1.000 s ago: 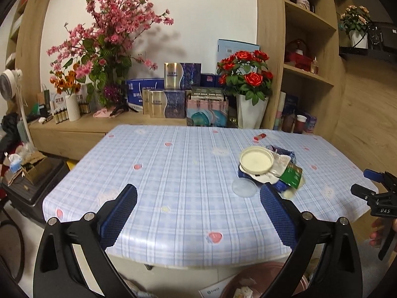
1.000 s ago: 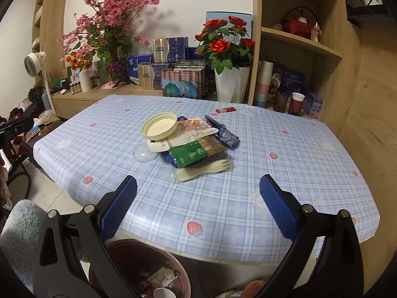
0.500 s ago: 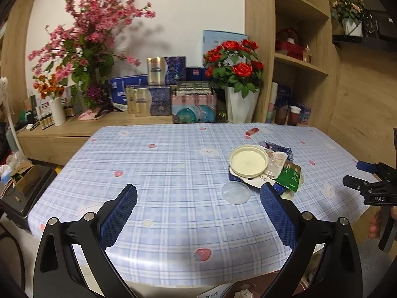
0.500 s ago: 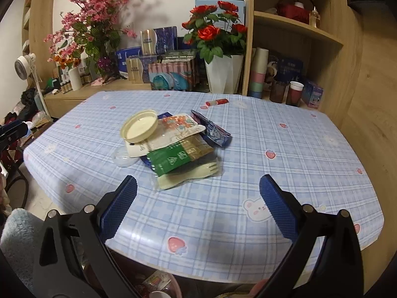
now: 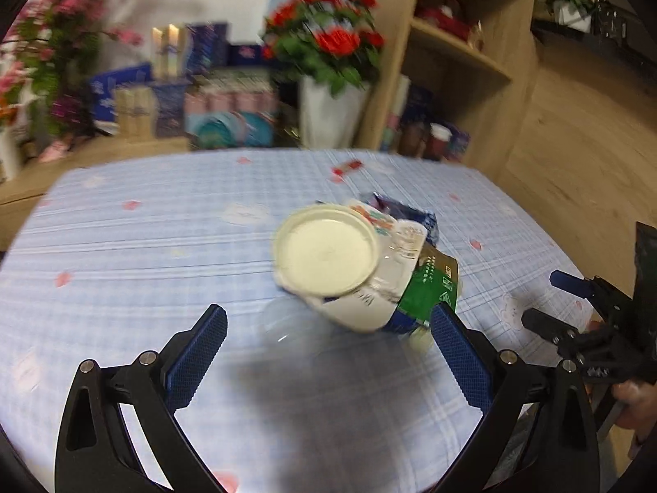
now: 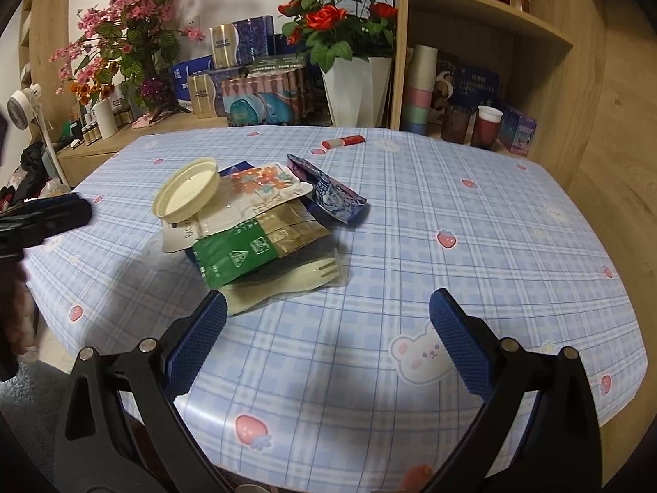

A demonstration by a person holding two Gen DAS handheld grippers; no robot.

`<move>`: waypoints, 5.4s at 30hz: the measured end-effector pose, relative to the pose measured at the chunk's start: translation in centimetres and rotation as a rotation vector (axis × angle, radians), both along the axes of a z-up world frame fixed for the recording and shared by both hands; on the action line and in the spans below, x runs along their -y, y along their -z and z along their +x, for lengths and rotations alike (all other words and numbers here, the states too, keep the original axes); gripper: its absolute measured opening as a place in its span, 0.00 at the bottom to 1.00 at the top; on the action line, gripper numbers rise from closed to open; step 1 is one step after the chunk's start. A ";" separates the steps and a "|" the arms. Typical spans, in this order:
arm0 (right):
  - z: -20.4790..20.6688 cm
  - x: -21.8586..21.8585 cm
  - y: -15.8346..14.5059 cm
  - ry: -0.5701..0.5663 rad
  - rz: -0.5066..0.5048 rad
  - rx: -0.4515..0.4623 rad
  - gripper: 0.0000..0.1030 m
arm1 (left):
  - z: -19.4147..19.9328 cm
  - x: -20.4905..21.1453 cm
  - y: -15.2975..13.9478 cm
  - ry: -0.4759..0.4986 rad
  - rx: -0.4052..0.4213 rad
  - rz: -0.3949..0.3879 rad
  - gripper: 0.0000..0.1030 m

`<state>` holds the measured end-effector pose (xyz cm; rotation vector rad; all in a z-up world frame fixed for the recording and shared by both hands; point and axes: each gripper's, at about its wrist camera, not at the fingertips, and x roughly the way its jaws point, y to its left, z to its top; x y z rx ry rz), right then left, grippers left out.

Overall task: Collect trash
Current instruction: 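Grasp the beige round lid with the left tool while the right tool grasps the floral printed pouch, then lift the lid and the pouch with both tools toward the bin, then open the right tool to drop the pouch into the bin while the left tool carries the lid over it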

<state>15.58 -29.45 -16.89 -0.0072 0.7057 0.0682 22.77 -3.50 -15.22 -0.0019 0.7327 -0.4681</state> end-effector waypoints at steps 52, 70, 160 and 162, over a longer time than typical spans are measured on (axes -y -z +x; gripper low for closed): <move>15.7 -4.9 2.5 0.058 0.336 -0.172 0.74 | 2.7 -9.0 1.1 -0.127 -0.018 -0.104 0.80; 12.7 -7.1 -1.8 -0.017 0.205 -0.071 0.28 | -0.8 -10.2 -2.0 -0.145 0.055 -0.100 0.80; -13.7 -6.2 -7.8 -0.156 0.042 0.125 0.94 | -23.5 -7.6 -6.1 -0.146 0.128 -0.098 0.81; -13.8 -5.9 -8.1 -0.156 0.042 0.142 0.94 | -23.5 -7.3 -5.9 -0.139 0.120 -0.096 0.81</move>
